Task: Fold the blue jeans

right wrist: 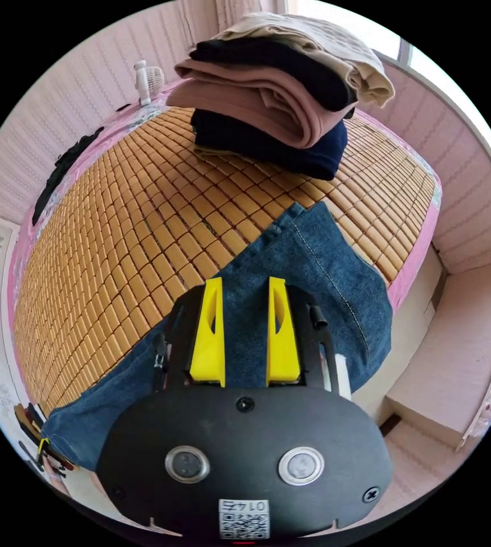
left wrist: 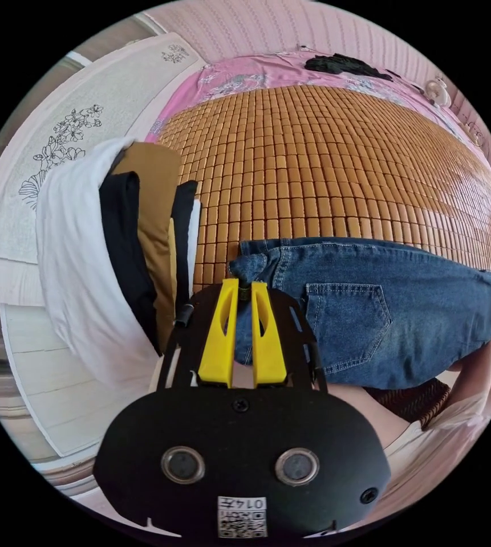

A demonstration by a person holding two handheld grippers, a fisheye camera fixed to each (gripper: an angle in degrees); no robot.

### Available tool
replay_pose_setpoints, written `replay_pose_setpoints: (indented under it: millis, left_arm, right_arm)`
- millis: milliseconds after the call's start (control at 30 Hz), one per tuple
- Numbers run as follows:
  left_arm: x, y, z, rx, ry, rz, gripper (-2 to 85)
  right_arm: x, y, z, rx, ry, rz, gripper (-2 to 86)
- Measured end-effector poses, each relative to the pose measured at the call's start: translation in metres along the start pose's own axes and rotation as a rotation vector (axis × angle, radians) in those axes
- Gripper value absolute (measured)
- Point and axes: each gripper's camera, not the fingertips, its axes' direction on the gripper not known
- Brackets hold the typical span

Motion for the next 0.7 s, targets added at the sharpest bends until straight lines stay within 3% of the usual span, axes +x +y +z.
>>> replay_pose_setpoints:
  millis: [200, 300, 467, 600, 700]
  left_arm:
    - [-0.027, 0.011, -0.005, 0.109, 0.078, -0.094, 3.7]
    - [-0.048, 0.014, -0.019, 0.201, 0.136, -0.129, 3.4]
    - [-0.088, 0.024, -0.052, 0.386, 0.187, -0.161, 3.3]
    - [-0.137, 0.057, -0.076, 0.627, 0.285, -0.222, 3.6]
    - [-0.161, 0.096, -0.075, 0.712, 0.293, -0.197, 3.8]
  right_arm:
    - [0.008, -0.009, -0.009, -0.107, -0.050, -0.045, 1.8]
    - [0.024, -0.006, -0.042, -0.050, -0.179, -0.002, 0.6]
    - [0.053, 0.027, -0.148, 0.284, -0.600, -0.013, -0.2]
    - [0.062, 0.073, -0.213, 0.481, -0.662, -0.081, -0.1]
    - [0.083, 0.136, -0.236, 0.578, -0.734, -0.092, 0.2]
